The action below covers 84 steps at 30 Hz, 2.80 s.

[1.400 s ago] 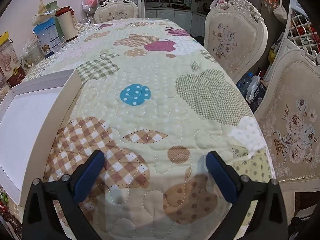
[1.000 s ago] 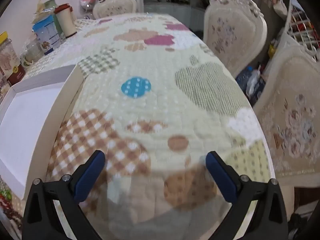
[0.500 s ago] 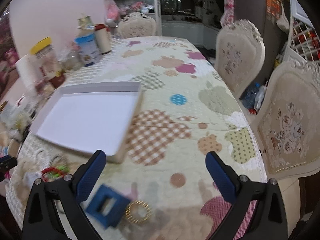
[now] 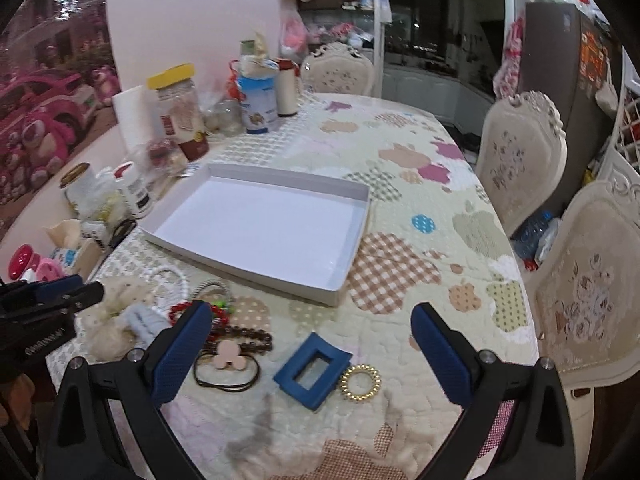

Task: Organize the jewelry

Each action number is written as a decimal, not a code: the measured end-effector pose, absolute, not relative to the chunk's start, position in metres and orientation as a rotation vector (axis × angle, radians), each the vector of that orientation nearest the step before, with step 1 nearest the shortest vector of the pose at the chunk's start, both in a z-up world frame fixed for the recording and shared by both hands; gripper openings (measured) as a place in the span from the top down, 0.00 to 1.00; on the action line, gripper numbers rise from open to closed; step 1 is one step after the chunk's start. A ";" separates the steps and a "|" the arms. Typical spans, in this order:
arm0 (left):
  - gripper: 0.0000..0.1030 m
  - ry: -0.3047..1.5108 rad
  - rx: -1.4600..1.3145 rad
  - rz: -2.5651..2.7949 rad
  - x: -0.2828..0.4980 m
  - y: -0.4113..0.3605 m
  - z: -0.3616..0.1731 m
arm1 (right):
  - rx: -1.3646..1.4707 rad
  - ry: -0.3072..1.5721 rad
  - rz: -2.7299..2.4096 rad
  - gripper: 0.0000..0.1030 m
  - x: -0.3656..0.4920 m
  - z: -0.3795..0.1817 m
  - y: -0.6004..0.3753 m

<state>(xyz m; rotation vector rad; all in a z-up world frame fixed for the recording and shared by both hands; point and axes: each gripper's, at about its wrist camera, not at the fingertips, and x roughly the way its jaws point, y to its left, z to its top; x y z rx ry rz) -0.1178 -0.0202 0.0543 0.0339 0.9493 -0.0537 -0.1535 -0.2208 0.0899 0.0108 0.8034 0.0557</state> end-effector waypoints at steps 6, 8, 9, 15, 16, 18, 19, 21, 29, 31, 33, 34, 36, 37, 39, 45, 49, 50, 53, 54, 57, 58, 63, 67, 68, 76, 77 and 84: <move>0.69 0.940 0.033 -0.045 -0.127 -0.022 0.058 | 0.009 0.776 0.098 0.01 -0.161 0.103 -0.212; 0.69 0.936 0.033 -0.040 -0.129 -0.021 0.059 | 0.010 0.773 0.106 0.01 -0.164 0.105 -0.210; 0.69 0.935 0.033 -0.039 -0.130 -0.021 0.059 | 0.008 0.768 0.106 0.01 -0.165 0.106 -0.210; 0.69 0.934 0.026 -0.037 -0.134 -0.019 0.060 | 0.008 0.752 0.107 0.01 -0.169 0.112 -0.208; 0.69 0.934 0.026 -0.036 -0.134 -0.018 0.060 | 0.004 0.750 0.105 0.01 -0.170 0.113 -0.208; 0.69 0.933 0.027 -0.038 -0.134 -0.018 0.060 | -0.002 0.747 0.107 0.01 -0.171 0.114 -0.206; 0.69 0.934 0.028 -0.038 -0.133 -0.018 0.059 | -0.007 0.745 0.110 0.01 -0.171 0.114 -0.205; 0.69 0.936 0.027 -0.038 -0.134 -0.018 0.059 | -0.018 0.743 0.112 0.01 -0.172 0.114 -0.202; 0.69 0.939 0.022 -0.031 -0.137 -0.011 0.058 | -0.035 0.748 0.120 0.01 -0.173 0.112 -0.193; 0.69 0.939 0.022 -0.032 -0.137 -0.011 0.058 | -0.040 0.749 0.119 0.01 -0.173 0.112 -0.191; 0.69 0.937 0.026 -0.027 -0.137 -0.010 0.058 | -0.040 0.748 0.117 0.01 -0.173 0.111 -0.191; 0.69 0.935 0.027 -0.025 -0.138 -0.010 0.058 | -0.040 0.749 0.117 0.01 -0.173 0.111 -0.191; 0.69 0.937 0.025 -0.027 -0.137 -0.010 0.058 | -0.040 0.750 0.114 0.01 -0.174 0.111 -0.191; 0.69 0.938 0.026 -0.026 -0.137 -0.009 0.058 | -0.039 0.751 0.113 0.01 -0.174 0.111 -0.191; 0.69 0.937 0.026 -0.026 -0.137 -0.010 0.058 | -0.041 0.752 0.115 0.01 -0.174 0.111 -0.191; 0.69 0.937 0.026 -0.025 -0.137 -0.010 0.059 | -0.045 0.750 0.108 0.01 -0.174 0.111 -0.191; 0.69 0.938 0.026 -0.025 -0.136 -0.010 0.058 | -0.036 0.752 0.108 0.01 -0.174 0.110 -0.192; 0.69 0.937 0.027 -0.022 -0.137 -0.009 0.059 | -0.037 0.753 0.108 0.01 -0.174 0.110 -0.192; 0.69 0.939 0.027 -0.019 -0.135 -0.009 0.060 | -0.040 0.757 0.108 0.01 -0.174 0.109 -0.192; 0.69 0.939 0.026 -0.020 -0.135 -0.009 0.059 | -0.040 0.758 0.107 0.01 -0.173 0.109 -0.192; 0.69 0.939 0.026 -0.016 -0.135 -0.008 0.059 | -0.038 0.759 0.107 0.01 -0.173 0.109 -0.192; 0.69 0.941 0.026 -0.016 -0.134 -0.007 0.059 | -0.036 0.761 0.108 0.01 -0.173 0.108 -0.193; 0.69 0.942 0.025 -0.017 -0.134 -0.007 0.059 | -0.039 0.775 0.110 0.01 -0.169 0.106 -0.190; 0.69 0.946 0.024 -0.017 -0.133 -0.006 0.057 | -0.045 0.782 0.115 0.01 -0.169 0.103 -0.189; 0.69 0.946 0.024 -0.017 -0.133 -0.006 0.057 | -0.048 0.783 0.116 0.01 -0.169 0.102 -0.188; 0.69 0.959 0.021 -0.014 -0.131 -0.006 0.050 | -0.038 0.803 0.135 0.01 -0.166 0.098 -0.187; 0.69 0.961 0.019 -0.014 -0.131 -0.006 0.049 | -0.036 0.806 0.134 0.01 -0.166 0.097 -0.188; 0.69 0.980 0.007 -0.016 -0.128 0.001 0.047 | -0.035 0.815 0.134 0.01 -0.164 0.094 -0.188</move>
